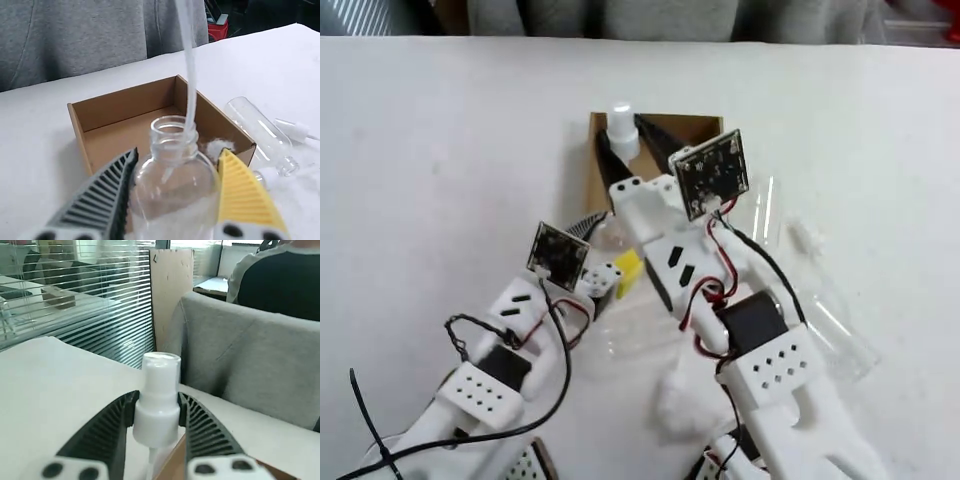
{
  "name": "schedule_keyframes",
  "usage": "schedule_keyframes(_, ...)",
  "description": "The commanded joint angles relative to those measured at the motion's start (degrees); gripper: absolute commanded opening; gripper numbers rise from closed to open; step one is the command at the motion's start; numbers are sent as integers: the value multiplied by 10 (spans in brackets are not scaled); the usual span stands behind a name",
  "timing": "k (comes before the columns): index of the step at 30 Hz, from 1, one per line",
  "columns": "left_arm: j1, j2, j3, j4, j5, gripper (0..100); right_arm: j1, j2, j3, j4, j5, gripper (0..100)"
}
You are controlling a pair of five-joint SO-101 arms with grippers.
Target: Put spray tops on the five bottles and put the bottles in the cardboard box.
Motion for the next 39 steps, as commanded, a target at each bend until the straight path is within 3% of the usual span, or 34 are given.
schedule_keyframes(1,5,-9,-3,-12,-4,195,-5,-2,8,-3,-26,16)
schedule_keyframes(12,4,-9,-3,-12,-4,195,-5,-3,61,-3,-96,16)
schedule_keyframes(39,4,-9,-3,-12,-4,195,-31,-116,194,-3,-94,16)
